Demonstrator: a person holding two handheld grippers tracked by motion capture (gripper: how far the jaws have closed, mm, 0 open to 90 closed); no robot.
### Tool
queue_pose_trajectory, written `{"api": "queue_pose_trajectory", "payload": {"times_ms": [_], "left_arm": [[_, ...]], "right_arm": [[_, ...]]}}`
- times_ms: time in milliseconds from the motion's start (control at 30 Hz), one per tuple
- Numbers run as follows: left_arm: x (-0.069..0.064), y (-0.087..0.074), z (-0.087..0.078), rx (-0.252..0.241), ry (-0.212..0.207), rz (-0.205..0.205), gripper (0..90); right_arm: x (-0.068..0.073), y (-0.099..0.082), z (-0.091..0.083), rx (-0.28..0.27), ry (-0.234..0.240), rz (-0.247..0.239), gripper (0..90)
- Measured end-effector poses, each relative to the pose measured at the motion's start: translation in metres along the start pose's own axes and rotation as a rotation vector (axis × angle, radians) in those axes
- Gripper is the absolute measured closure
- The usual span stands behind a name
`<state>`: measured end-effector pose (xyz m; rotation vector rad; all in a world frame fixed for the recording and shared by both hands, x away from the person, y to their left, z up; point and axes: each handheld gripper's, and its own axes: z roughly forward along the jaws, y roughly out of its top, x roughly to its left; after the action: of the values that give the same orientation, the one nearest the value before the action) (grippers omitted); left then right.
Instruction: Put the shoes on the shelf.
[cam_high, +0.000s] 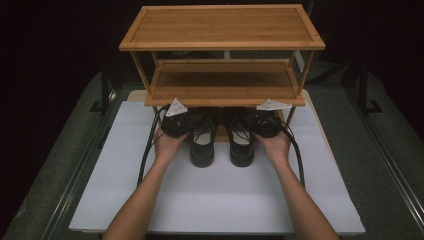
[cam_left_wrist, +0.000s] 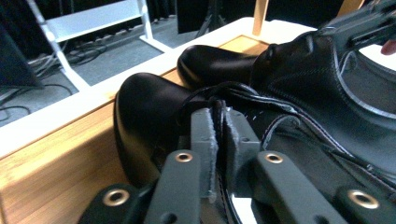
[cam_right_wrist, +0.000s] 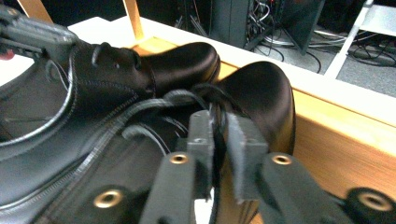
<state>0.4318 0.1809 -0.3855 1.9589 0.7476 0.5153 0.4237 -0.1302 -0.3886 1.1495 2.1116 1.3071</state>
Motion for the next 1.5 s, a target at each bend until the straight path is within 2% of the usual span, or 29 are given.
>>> {"api": "queue_pose_trajectory", "payload": {"times_ms": [67,233,367,533,633,767,933,1067,1233,1367,1500], "left_arm": [[0.0,0.001,-0.003,0.009,-0.002,-0.005,70.5],[0.002,0.006,-0.022,-0.005,-0.055,-0.044,50.7],[-0.001,0.009,-0.038,0.004,-0.082,-0.044,37.8],[-0.009,0.002,-0.059,-0.008,-0.107,-0.003,26.8],[-0.015,-0.007,-0.067,-0.014,-0.112,0.004,24.0],[-0.021,-0.021,-0.074,0.016,-0.121,0.0,20.2],[-0.027,-0.042,-0.074,0.067,-0.117,-0.001,17.4],[-0.028,-0.054,-0.068,0.116,-0.109,-0.01,14.8],[-0.033,-0.066,-0.052,0.164,-0.129,0.026,9.5],[-0.037,-0.071,-0.039,0.177,-0.133,0.051,7.4],[-0.042,-0.074,-0.028,0.184,-0.131,0.085,7.3]], "right_arm": [[0.0,0.002,-0.004,-0.008,0.009,0.006,67.5],[0.003,0.006,-0.022,0.0,0.043,0.001,53.0],[0.007,0.005,-0.041,0.004,0.061,0.001,43.3],[0.012,-0.004,-0.063,0.011,0.073,-0.006,35.9],[0.014,-0.011,-0.075,0.012,0.075,-0.009,31.9],[0.019,-0.023,-0.085,0.038,0.067,-0.027,26.4],[0.021,-0.043,-0.081,0.097,0.084,-0.029,20.7],[0.021,-0.059,-0.073,0.132,0.096,-0.019,18.0],[0.021,-0.074,-0.055,0.196,0.129,-0.026,14.5],[0.024,-0.082,-0.042,0.238,0.137,-0.036,13.2],[0.025,-0.084,-0.032,0.229,0.151,-0.051,12.7]]}}
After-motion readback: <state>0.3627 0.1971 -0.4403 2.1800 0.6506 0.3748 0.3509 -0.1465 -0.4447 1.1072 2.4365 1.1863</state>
